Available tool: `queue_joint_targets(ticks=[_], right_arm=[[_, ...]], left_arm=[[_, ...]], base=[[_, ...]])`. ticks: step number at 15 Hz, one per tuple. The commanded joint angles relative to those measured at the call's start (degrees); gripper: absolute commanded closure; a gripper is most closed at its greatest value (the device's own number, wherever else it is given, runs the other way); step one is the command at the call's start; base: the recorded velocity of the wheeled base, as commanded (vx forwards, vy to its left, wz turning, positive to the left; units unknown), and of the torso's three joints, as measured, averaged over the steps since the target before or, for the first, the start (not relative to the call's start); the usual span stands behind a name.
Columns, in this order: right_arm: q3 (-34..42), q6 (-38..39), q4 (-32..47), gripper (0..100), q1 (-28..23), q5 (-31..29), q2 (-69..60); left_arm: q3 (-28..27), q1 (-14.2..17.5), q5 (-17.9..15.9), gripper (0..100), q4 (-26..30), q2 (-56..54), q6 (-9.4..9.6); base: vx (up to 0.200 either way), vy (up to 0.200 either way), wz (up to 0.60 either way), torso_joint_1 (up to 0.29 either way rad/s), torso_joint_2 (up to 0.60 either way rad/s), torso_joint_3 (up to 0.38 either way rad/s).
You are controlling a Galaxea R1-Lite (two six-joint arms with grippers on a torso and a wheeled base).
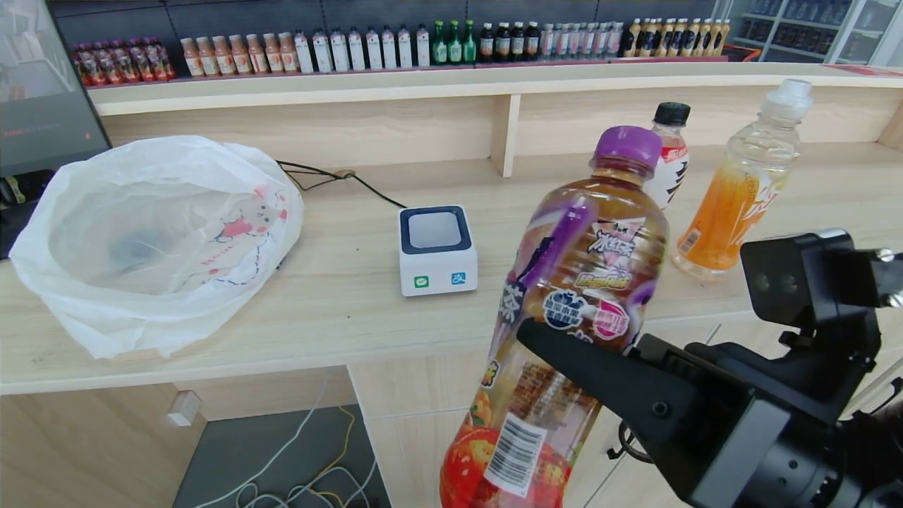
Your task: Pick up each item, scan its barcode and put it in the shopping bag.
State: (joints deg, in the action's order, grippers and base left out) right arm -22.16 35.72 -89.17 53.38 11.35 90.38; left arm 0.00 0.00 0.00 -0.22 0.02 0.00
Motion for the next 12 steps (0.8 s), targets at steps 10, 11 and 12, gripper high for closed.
queue_joint_targets(ticks=[10,11,12], right_arm=[[-4.5,15.1,-0.8,100,0.8,0.0,0.8],[-4.6,15.1,-0.8,100,0.8,0.0,1.1],[-4.6,15.2,-0.8,100,1.5,-0.1,1.6]], left_arm=[[0.0,0.0,0.0,0,0.0,0.0,0.00],[0.0,0.0,0.0,0,0.0,0.0,0.00],[0.0,0.0,0.0,0,0.0,0.0,0.00]], base=[[0.000,0.000,0.00,0.000,0.00,0.000],[0.000,0.000,0.00,0.000,0.00,0.000],[0.000,0.000,0.00,0.000,0.00,0.000]])
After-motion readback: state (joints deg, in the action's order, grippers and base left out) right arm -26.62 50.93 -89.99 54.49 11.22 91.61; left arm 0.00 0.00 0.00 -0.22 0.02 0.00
